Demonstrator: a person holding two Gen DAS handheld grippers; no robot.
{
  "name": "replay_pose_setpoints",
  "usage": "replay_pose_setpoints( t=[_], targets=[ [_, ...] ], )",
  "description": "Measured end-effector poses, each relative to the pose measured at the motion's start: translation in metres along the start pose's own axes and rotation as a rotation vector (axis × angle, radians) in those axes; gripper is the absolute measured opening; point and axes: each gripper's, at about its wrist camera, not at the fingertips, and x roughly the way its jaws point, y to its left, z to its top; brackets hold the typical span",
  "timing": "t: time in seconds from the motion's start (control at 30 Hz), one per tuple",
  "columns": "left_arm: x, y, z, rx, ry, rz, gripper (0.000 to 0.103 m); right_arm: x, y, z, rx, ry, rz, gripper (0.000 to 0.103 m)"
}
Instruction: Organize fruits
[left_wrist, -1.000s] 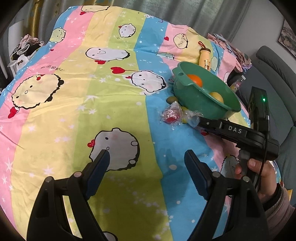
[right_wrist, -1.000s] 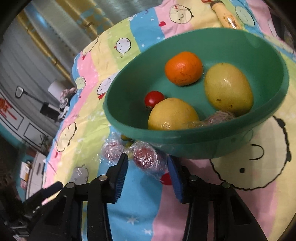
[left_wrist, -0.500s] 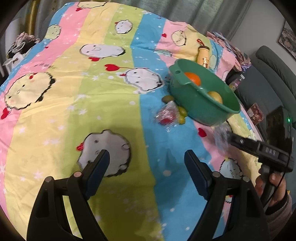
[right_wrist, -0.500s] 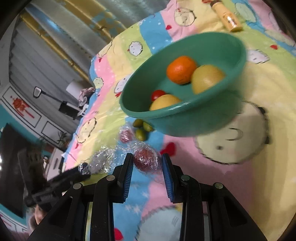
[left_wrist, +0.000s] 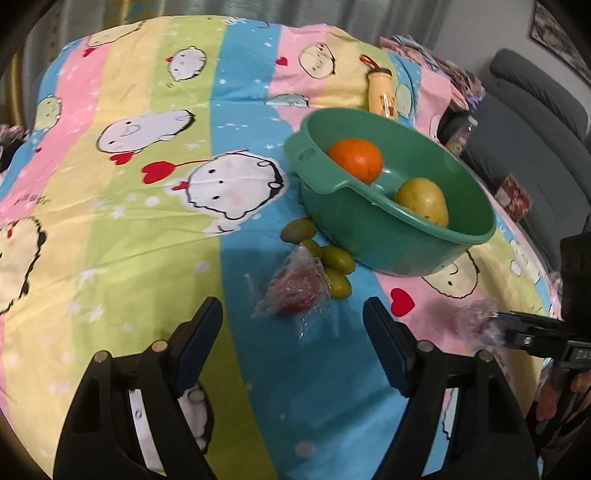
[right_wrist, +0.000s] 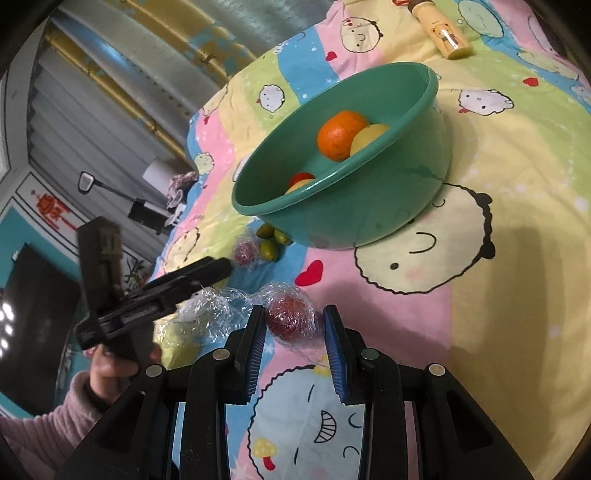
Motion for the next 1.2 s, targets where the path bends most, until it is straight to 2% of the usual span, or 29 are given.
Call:
replay_pose_setpoints(
  t=[0.1, 0.37, 0.43, 0.53, 0.87, 1.2],
  targets=[
    [0.009, 0.000, 0.003, 0.002, 0.019, -0.001, 0.065, 0.002, -0.001, 0.001, 0.000, -0.001, 0.017, 0.034],
    [0.023, 0.001, 0.007, 0.024, 0.036, -0.042, 0.054, 0.002, -0.010, 0.000, 0.027, -0.006, 0.036, 0.034],
    [0.023, -0.001, 0.008, 0.022, 0.043, -0.059, 0.043, 0.002, -0.011, 0.000, 0.029, -0.008, 0.037, 0.034],
    [0.023, -0.007, 0.006, 0.048, 0.049, -0.041, 0.035, 0.002, -0.011, -0.001, 0.031, -0.009, 0.038, 0.033],
    [0.007, 0.000, -0.002, -0.030, 0.042, -0.059, 0.032, -0.001, -0.011, -0.004, 0.028, -0.008, 0.038, 0.034],
    [-0.051, -0.008, -0.013, -0.099, -0.032, -0.074, 0.033, -0.009, 0.004, -0.003, 0.002, -0.020, 0.058, 0.034]
  ],
)
